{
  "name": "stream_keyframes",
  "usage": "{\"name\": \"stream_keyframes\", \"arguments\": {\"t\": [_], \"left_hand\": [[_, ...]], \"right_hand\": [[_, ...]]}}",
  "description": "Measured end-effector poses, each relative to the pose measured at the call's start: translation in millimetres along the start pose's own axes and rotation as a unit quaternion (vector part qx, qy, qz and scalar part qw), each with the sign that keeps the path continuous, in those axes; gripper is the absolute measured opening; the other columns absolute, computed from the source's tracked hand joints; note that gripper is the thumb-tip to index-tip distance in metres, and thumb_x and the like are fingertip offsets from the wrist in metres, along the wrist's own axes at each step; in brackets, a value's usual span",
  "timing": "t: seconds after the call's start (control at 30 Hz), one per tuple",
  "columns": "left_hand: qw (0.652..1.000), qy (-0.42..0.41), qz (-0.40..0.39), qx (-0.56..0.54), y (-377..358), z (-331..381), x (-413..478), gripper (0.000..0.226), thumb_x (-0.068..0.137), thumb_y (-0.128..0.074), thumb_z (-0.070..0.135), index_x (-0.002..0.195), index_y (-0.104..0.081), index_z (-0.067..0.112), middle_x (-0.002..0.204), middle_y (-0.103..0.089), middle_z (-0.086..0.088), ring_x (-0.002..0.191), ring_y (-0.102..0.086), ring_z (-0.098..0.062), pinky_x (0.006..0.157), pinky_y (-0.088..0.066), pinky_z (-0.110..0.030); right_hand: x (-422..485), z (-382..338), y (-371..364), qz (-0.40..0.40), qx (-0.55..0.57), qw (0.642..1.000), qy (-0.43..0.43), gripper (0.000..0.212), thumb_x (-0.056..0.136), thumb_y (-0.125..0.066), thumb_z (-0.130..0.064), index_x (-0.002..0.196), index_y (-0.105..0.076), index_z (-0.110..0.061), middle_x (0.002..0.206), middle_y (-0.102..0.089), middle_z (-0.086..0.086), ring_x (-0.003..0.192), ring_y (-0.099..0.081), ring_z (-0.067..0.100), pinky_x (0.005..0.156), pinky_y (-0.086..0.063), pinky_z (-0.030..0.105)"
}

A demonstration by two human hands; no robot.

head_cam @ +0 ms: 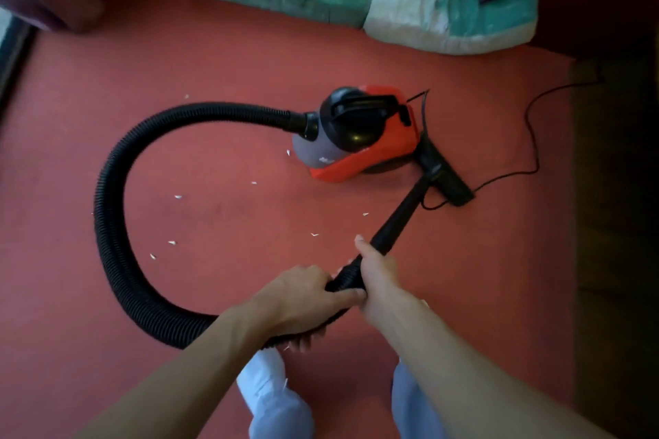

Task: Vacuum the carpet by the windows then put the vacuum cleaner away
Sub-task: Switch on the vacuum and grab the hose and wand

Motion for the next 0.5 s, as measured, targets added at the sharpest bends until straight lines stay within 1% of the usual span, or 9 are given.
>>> {"name": "stream_keyframes", "arguments": {"t": [0.03,0.1,0.17,0.23,0.27,0.33,0.37,0.43,0.5], "left_hand": [[1.0,0.005,-0.007,0.014,4.5,7.1,-15.8,0.054,0.093,-0.053,0.052,0.093,-0.062,-0.002,0.072,-0.073,-0.018,0.044,-0.061,-0.023,0.048,-0.054,-0.03],[0.997,0.004,-0.003,0.071,14.3,24.7,-47.4,0.046,0.091,-0.054,0.052,0.093,-0.062,0.007,0.072,-0.073,-0.012,0.045,-0.06,-0.018,0.051,-0.054,-0.028],[0.984,-0.004,0.027,0.176,25.5,45.1,-76.6,0.044,0.089,-0.055,0.056,0.094,-0.063,0.013,0.077,-0.072,-0.005,0.052,-0.06,-0.016,0.062,-0.056,-0.03],[0.967,-0.003,0.054,0.251,32.8,64.6,-103.1,0.047,0.087,-0.056,0.06,0.097,-0.065,0.015,0.087,-0.073,-0.005,0.063,-0.06,-0.02,0.072,-0.056,-0.035],[0.962,-0.003,0.059,0.265,34.9,74.1,-115.3,0.048,0.086,-0.056,0.061,0.096,-0.066,0.015,0.088,-0.073,-0.006,0.066,-0.06,-0.021,0.072,-0.055,-0.035],[0.954,-0.013,0.059,0.293,33.7,92.4,-140.6,0.047,0.086,-0.057,0.062,0.087,-0.063,0.016,0.085,-0.071,-0.005,0.07,-0.059,-0.022,0.065,-0.05,-0.034],[0.948,-0.021,0.056,0.312,31.4,102.0,-154.2,0.045,0.086,-0.057,0.062,0.08,-0.059,0.017,0.082,-0.067,-0.004,0.071,-0.056,-0.022,0.062,-0.044,-0.034],[0.939,-0.032,0.041,0.341,24.9,120.3,-185.1,0.044,0.088,-0.057,0.059,0.068,-0.048,0.021,0.077,-0.056,-0.002,0.072,-0.05,-0.022,0.062,-0.036,-0.032],[0.93,-0.037,0.02,0.365,17.8,136.8,-215.7,0.043,0.09,-0.056,0.058,0.072,-0.051,0.019,0.079,-0.055,-0.003,0.073,-0.049,-0.023,0.064,-0.037,-0.032]], "right_hand": [[-18.1,-0.6,-1.5,-0.004,0.006,1.0,-0.019,0.026,0.088,-0.069,-0.031,0.094,-0.054,-0.01,0.082,-0.056,0.009,0.075,-0.059,0.03,0.081,-0.055,0.046],[-51.3,-1.0,-2.2,-0.006,0.024,0.998,-0.049,0.025,0.087,-0.068,-0.023,0.097,-0.053,-0.006,0.081,-0.057,0.013,0.067,-0.058,0.029,0.072,-0.053,0.042],[-85.9,-4.5,-2.0,-0.019,0.053,0.996,-0.075,0.019,0.088,-0.064,-0.015,0.094,-0.051,-0.003,0.074,-0.055,0.015,0.059,-0.056,0.027,0.064,-0.05,0.039],[-116.3,-8.8,2.9,-0.03,0.054,0.994,-0.085,0.014,0.089,-0.061,-0.012,0.095,-0.052,-0.002,0.074,-0.055,0.014,0.06,-0.054,0.027,0.056,-0.045,0.034],[-131.9,-11.3,6.5,-0.036,0.048,0.994,-0.086,0.013,0.089,-0.059,-0.011,0.097,-0.054,-0.002,0.077,-0.055,0.014,0.062,-0.054,0.027,0.055,-0.044,0.033],[-162.9,-11.2,18.0,-0.045,0.048,0.994,-0.091,0.011,0.09,-0.055,-0.008,0.098,-0.056,-0.002,0.08,-0.056,0.014,0.065,-0.056,0.027,0.052,-0.045,0.032],[-179.6,-10.8,23.9,-0.051,0.055,0.993,-0.095,0.006,0.091,-0.052,-0.007,0.092,-0.055,-0.002,0.076,-0.056,0.013,0.061,-0.057,0.026,0.048,-0.047,0.029],[-217.1,-9.7,35.3,-0.073,0.065,0.989,-0.107,0.016,0.094,-0.048,-0.006,0.078,-0.053,-0.003,0.064,-0.058,0.011,0.046,-0.06,0.024,0.037,-0.046,0.021],[-258.0,-12.5,46.0,-0.099,0.077,0.986,-0.112,0.022,0.095,-0.045,-0.006,0.076,-0.054,-0.002,0.054,-0.061,0.011,0.039,-0.061,0.021,0.035,-0.046,0.019]]}}
Point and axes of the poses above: each hand's wrist, its own x-axis towards the middle knuckle, its own y-axis out of the back of the hand, z = x × y, the point moved 6 cm from there along x, towards the middle knuckle
